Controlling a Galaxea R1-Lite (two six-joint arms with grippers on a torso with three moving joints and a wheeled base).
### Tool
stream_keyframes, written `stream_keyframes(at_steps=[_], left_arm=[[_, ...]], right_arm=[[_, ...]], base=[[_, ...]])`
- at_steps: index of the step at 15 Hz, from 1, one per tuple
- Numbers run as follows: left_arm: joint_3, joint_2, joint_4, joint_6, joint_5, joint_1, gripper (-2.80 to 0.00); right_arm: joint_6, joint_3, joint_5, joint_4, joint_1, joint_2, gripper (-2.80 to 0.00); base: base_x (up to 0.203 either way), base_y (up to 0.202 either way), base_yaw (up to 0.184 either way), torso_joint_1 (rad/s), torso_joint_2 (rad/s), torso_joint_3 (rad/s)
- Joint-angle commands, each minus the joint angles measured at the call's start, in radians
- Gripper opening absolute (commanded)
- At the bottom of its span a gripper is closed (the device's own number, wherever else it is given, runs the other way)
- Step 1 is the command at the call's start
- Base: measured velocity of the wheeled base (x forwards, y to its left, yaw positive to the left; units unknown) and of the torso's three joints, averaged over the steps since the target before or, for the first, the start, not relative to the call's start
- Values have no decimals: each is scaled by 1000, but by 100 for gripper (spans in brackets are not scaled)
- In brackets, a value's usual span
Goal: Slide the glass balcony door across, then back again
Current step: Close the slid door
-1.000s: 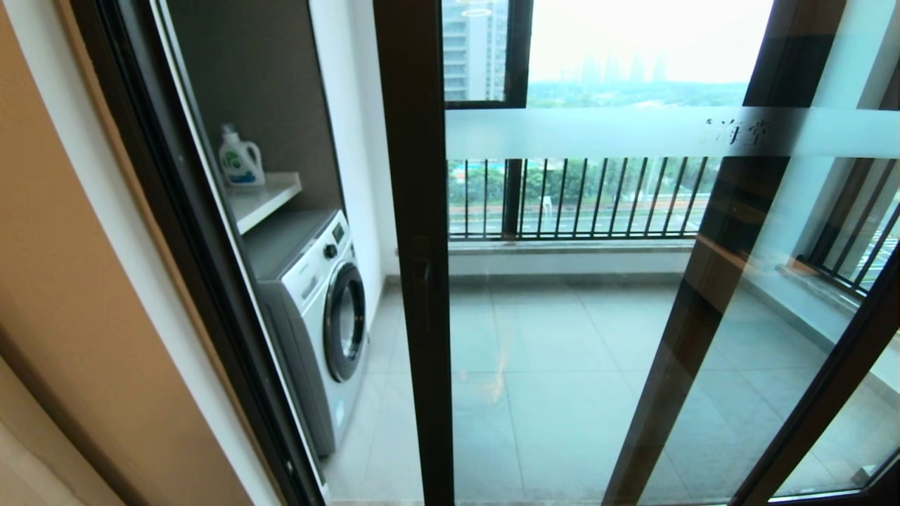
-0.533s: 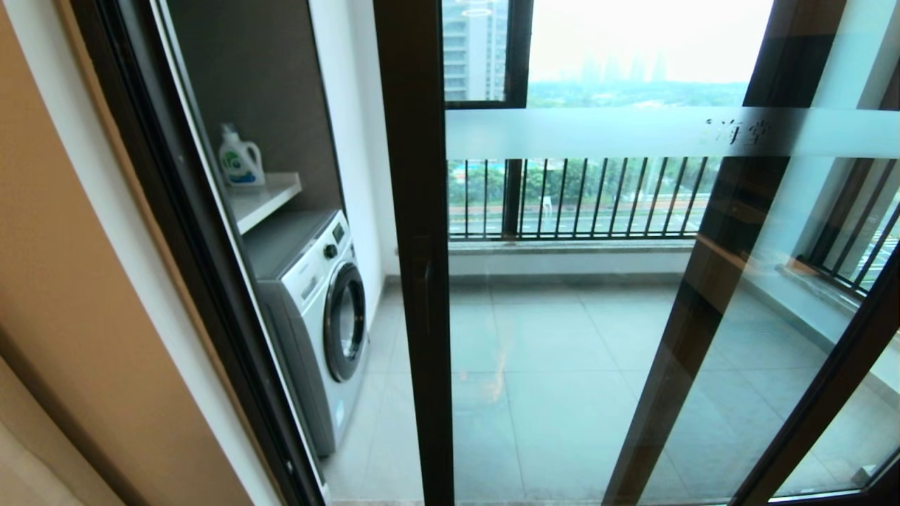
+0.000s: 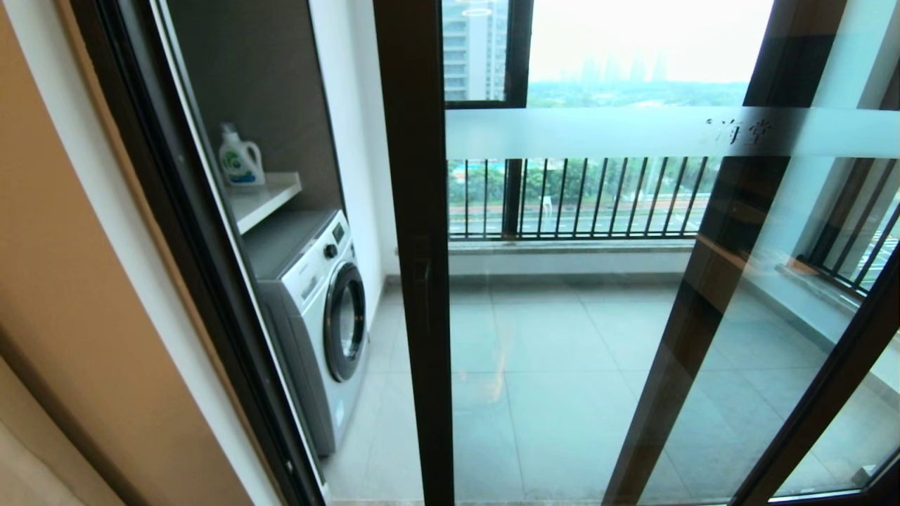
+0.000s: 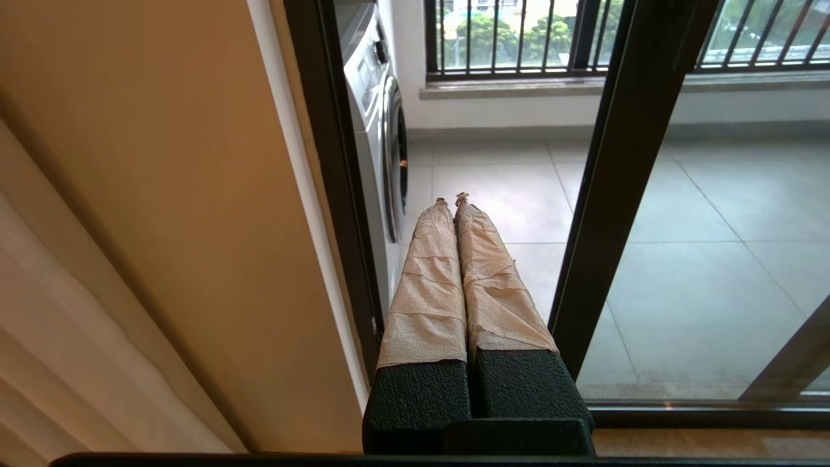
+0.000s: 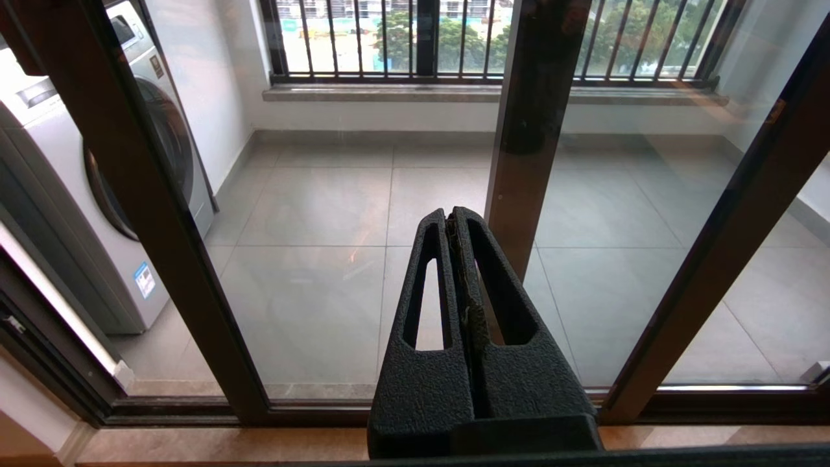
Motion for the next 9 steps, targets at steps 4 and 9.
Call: stream_keyframes(at_steps=[4, 9], left_arm=[[-178, 74, -66, -52, -74, 0, -280], [-353, 639, -224, -79, -223, -7, -280]], right_arm=[[-1, 0, 1, 1, 0, 2, -280], [-1, 0, 1, 1, 0, 2, -280]], base=[[0, 0, 0, 0, 0, 0], [0, 0, 0, 0, 0, 0]])
